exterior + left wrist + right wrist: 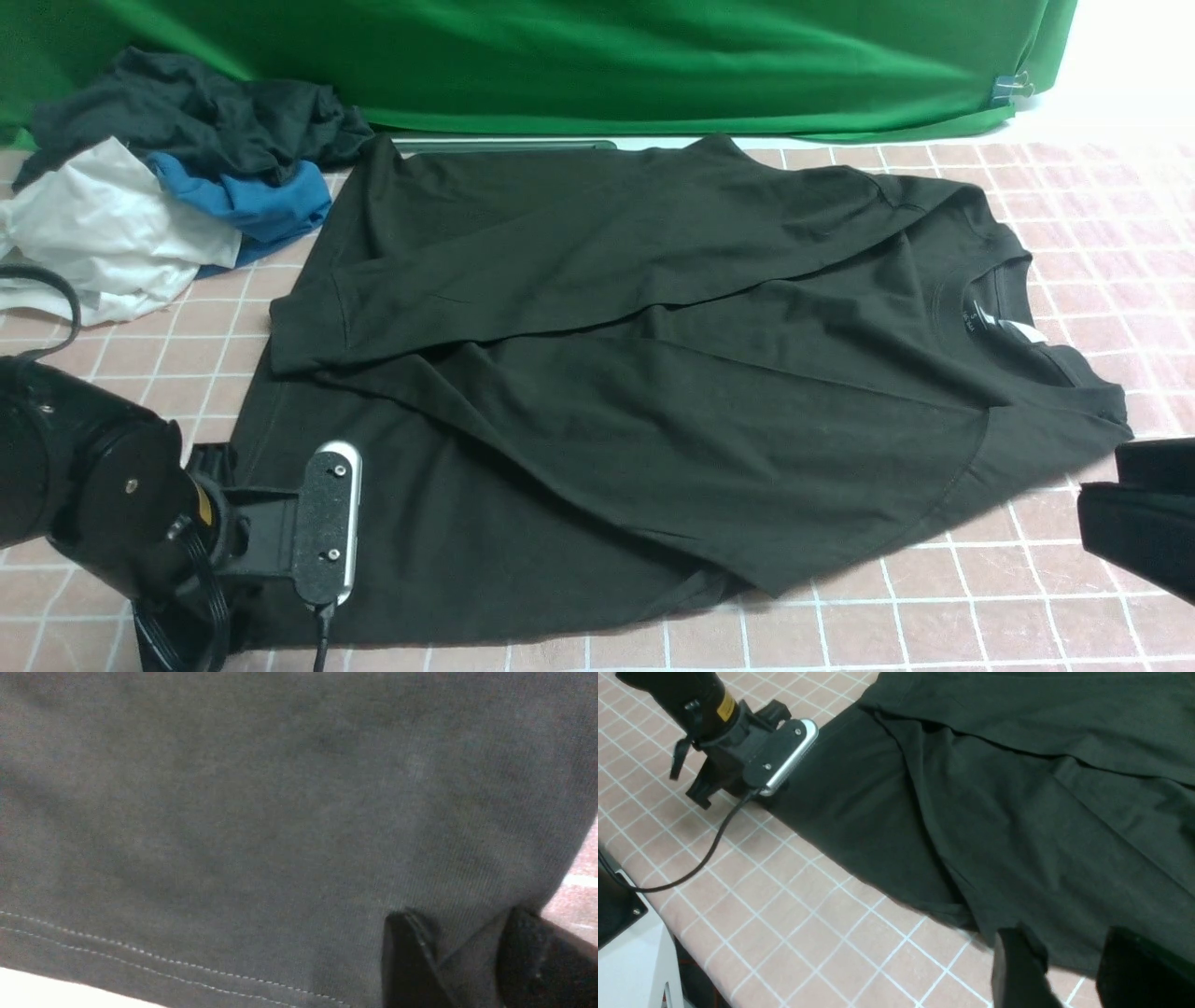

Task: Fold a long-sleeved shirt over a pink coffee tablecloth.
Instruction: 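Grasp the near edge of the shirt at its hem and shoulder corners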

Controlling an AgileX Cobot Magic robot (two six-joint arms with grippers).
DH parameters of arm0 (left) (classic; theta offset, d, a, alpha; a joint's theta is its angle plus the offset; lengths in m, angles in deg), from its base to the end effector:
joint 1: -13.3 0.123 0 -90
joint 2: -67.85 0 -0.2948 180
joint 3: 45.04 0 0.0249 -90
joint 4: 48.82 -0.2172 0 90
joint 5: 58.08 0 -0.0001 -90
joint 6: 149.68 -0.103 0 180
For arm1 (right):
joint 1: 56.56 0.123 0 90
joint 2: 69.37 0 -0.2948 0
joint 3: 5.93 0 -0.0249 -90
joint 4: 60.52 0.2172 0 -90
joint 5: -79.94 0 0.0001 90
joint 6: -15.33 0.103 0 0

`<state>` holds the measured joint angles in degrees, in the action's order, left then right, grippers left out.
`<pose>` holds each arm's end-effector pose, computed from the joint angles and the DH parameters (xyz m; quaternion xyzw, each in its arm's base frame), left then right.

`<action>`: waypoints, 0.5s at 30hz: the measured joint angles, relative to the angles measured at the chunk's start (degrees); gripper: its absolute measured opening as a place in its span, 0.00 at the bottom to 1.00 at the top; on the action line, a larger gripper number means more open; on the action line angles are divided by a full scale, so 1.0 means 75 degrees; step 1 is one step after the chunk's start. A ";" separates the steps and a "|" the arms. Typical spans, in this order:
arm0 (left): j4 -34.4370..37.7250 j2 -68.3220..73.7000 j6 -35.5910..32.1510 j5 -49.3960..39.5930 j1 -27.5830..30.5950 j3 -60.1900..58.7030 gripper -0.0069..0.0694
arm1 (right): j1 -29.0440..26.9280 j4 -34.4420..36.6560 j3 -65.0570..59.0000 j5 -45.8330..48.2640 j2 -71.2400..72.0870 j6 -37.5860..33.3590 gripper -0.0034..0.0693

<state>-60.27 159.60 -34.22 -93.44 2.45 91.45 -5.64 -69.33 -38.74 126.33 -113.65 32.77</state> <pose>0.1958 -0.0255 0.1801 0.6668 0.7380 0.0940 0.0436 0.0598 0.0555 0.3456 -0.2724 0.8351 0.2039 0.4321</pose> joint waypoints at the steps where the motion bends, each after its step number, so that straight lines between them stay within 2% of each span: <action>1: 0.0000 -0.0019 0.0000 -0.0015 0.0000 0.0000 0.37 | 0.0000 0.0000 0.0000 -0.0009 0.0000 0.0000 0.38; 5: -0.0122 -0.0199 0.0000 0.0031 0.0000 -0.0007 0.19 | 0.0000 0.0000 0.0000 -0.0018 0.0000 0.0000 0.38; 7: -0.0141 -0.0351 0.0000 0.0016 0.0000 -0.0007 0.14 | 0.0000 0.0000 0.0000 -0.0018 0.0000 0.0000 0.38; 15: -0.0141 -0.1071 0.0000 -0.0337 0.0000 -0.0007 0.11 | 0.0000 0.0000 0.0293 0.0384 -0.0681 -0.0173 0.38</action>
<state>-61.33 151.57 -34.21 -95.97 2.45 91.40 -5.64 -69.33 -36.54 129.21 -118.76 31.47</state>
